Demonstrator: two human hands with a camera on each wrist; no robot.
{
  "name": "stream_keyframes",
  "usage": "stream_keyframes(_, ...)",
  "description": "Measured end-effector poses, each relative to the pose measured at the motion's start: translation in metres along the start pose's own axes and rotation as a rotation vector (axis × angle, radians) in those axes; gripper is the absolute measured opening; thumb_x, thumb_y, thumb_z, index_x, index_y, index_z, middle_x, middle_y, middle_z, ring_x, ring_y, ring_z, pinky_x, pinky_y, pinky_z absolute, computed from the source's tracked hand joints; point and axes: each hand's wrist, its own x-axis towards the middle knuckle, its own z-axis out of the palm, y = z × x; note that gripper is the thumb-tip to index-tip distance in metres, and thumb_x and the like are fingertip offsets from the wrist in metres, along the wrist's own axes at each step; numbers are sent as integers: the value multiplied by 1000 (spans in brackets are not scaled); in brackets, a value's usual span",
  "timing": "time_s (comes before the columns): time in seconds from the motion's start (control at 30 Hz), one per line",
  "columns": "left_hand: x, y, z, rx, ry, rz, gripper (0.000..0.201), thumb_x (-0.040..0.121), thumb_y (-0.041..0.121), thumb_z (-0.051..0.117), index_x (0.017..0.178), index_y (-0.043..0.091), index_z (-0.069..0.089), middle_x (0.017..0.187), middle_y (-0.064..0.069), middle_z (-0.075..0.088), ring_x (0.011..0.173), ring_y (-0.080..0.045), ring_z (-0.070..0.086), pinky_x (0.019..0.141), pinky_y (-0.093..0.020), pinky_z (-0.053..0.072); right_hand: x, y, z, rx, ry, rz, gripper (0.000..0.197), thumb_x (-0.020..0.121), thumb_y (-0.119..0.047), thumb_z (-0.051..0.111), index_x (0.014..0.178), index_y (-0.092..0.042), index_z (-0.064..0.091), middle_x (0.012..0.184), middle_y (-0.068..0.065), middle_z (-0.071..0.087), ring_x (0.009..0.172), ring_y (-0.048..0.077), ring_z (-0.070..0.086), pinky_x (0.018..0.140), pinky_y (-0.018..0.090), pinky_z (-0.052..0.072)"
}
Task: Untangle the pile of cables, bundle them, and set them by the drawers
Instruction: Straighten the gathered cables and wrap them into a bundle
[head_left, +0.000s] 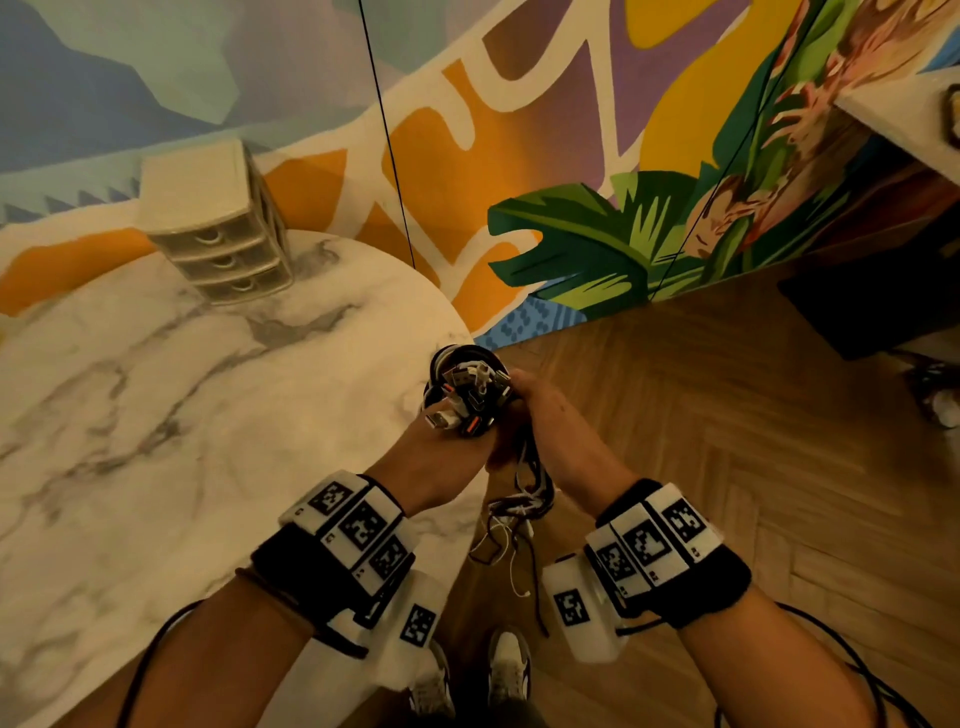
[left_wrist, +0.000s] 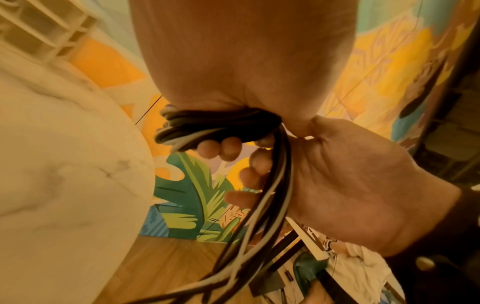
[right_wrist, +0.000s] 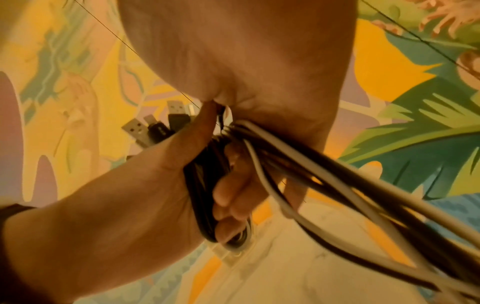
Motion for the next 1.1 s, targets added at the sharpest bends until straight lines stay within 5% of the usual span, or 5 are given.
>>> stream_keyframes(0.3, -1, -14, 2, -106, 27, -111, 22, 98, 27, 45, 79, 22, 55, 68, 10, 48, 61, -3, 44, 48, -5, 37, -4, -12, -13, -93, -38, 138, 64, 100, -49, 25, 94, -1, 66, 77, 18, 72, 70, 30, 71, 77, 39, 57)
stream_keyframes(0.53, 10, 1, 5, -296, 50, -57, 49, 77, 72, 50, 111, 39, 58, 60, 9, 57, 68, -8, 59, 83, -29, 49, -4, -10, -5, 364, -297, 182, 83, 91, -67, 24, 88, 9, 59, 61, 12, 58, 44, 20, 53, 47, 25, 49)
stream_keyframes(0.7, 12, 3, 5, -732, 154, -120, 42, 85, 43, 58, 102, 5, 64, 48, -2, 60, 40, -14, 58, 43, -20, 48, -4, -6, 13, 447, -386, 180, 83, 81, -77, 19, 56, -5, 50, 44, 4, 48, 34, 14, 40, 38, 19, 41)
stream_keyframes(0.97, 8, -13, -6, -927, 116, -118, 26, 70, 39, 65, 63, 15, 56, 65, -2, 51, 61, -17, 51, 63, -31, 42, 0, 4, 24, 273, -493, 146, 77, 78, -76, 21, 58, -6, 48, 42, -1, 43, 37, 12, 36, 42, 23, 34)
stream_keyframes(1.1, 6, -16, -15, -957, 53, -34, 26, 67, 32, 60, 57, 15, 42, 60, -3, 35, 57, -18, 33, 59, -32, 32, -1, 4, 2, 23, -466, 218, 79, 72, -75, 38, 93, -5, 68, 90, 12, 72, 79, 24, 67, 77, 29, 55)
